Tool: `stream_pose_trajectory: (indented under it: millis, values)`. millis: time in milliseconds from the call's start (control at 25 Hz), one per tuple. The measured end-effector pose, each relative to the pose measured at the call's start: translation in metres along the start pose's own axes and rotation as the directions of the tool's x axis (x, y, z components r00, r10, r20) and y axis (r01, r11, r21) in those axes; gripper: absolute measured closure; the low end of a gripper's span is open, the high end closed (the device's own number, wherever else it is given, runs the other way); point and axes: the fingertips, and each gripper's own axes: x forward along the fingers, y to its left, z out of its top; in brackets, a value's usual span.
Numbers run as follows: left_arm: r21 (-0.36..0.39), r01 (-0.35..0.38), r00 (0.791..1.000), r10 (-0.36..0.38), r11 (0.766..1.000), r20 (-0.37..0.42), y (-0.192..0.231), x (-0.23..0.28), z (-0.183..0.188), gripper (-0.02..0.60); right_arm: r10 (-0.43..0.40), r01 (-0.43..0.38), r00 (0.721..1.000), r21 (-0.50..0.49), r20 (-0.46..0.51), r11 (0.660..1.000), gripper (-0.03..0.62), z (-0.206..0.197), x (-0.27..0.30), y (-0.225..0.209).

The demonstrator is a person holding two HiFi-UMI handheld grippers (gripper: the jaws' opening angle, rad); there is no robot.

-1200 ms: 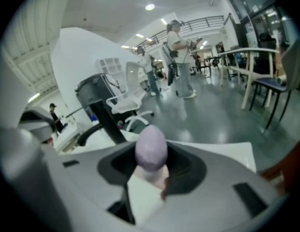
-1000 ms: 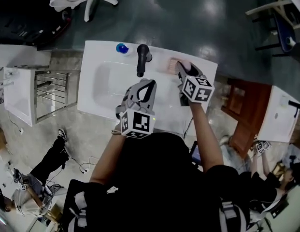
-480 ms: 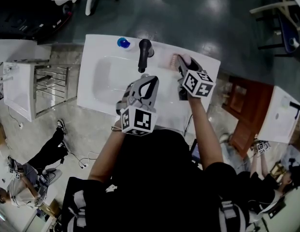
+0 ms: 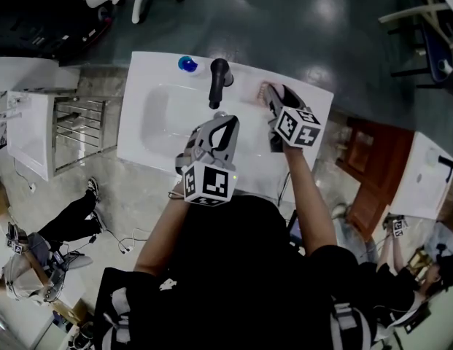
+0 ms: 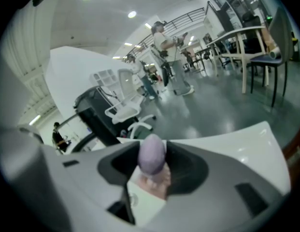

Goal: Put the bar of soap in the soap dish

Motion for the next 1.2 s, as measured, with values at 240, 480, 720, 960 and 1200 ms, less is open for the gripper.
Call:
stream_pose_trajectory:
  millis: [240,480,720,960,1200]
  values:
    - [-0.004,-0.005,1.0,0.005,1.0,-0.006,-0.008,0.003,0.002,0.56,-0.008,0.008,1.0,-0.016,-0.012,1.0,0.419,0.003,-0.005,-0.009]
    - [-0.004,-0.019,1.0,0.019,1.0,-0.004,-0.013,0.0,0.002,0.56,-0.034,0.034,0.998,-0.002,-0.049,0.999,0.416,-0.009,-0.009,-0.018]
    - [0.022,-0.02,1.0,0.02,1.0,0.019,-0.006,-0.003,0.007,0.56,-0.064,0.065,0.996,0.013,-0.069,0.998,0.407,-0.013,-0.009,-0.02]
    - [0.041,-0.042,0.998,0.04,0.998,0.042,0.019,-0.007,0.013,0.561,-0.1,0.104,0.991,0.041,-0.09,0.994,0.395,-0.015,-0.013,-0.028]
    - [0.06,0.004,0.998,-0.008,0.998,0.06,0.012,-0.007,0.017,0.56,-0.139,0.146,0.985,0.067,-0.102,0.987,0.382,-0.02,-0.018,-0.036]
